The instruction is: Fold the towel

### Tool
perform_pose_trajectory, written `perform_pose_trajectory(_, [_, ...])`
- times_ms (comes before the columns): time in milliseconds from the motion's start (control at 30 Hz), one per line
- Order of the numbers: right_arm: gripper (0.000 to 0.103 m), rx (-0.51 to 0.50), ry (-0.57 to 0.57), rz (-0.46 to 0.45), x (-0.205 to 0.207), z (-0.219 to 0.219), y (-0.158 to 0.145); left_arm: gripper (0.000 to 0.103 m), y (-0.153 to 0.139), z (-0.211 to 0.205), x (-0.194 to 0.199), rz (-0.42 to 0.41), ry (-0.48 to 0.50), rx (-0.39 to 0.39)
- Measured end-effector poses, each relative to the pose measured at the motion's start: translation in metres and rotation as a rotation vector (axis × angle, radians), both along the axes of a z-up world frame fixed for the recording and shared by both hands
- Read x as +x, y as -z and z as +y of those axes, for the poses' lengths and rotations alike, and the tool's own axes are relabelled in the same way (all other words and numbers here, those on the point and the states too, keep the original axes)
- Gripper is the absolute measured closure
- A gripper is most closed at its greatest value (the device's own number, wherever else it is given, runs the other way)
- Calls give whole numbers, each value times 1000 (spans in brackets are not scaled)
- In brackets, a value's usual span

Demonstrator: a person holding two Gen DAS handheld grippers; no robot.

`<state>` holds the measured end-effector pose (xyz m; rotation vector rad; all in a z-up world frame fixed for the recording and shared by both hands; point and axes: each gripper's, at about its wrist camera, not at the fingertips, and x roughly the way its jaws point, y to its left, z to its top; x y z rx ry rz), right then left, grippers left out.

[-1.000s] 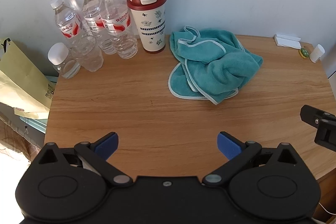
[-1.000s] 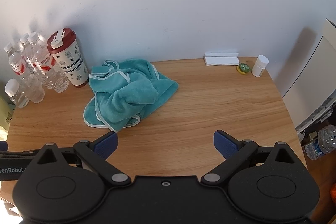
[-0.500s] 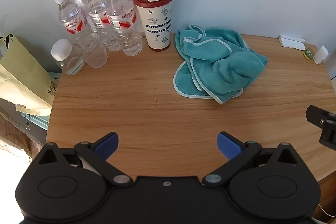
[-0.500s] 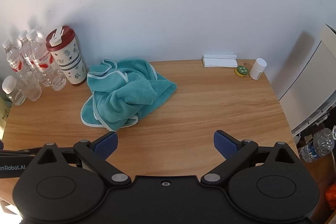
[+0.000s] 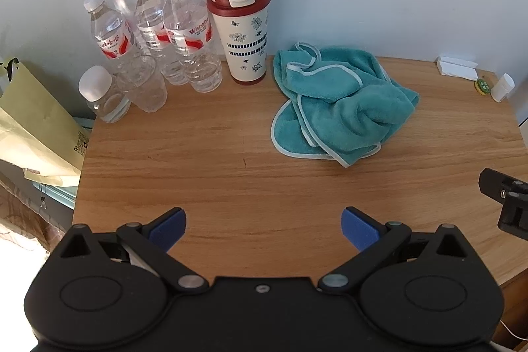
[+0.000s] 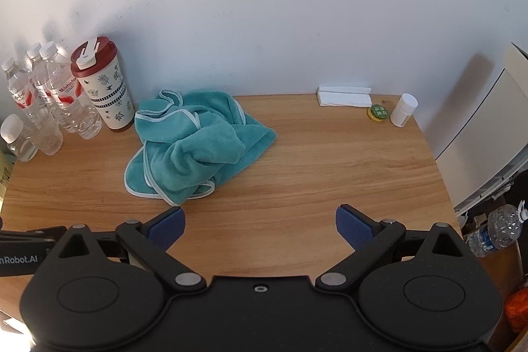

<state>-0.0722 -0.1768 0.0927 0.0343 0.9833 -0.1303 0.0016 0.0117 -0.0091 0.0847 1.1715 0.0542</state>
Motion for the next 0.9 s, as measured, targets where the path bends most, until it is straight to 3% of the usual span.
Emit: perform_pose_trajectory(900, [3,2,27,7,-1,-8,-1,1,2,-4,6,8,10,-4])
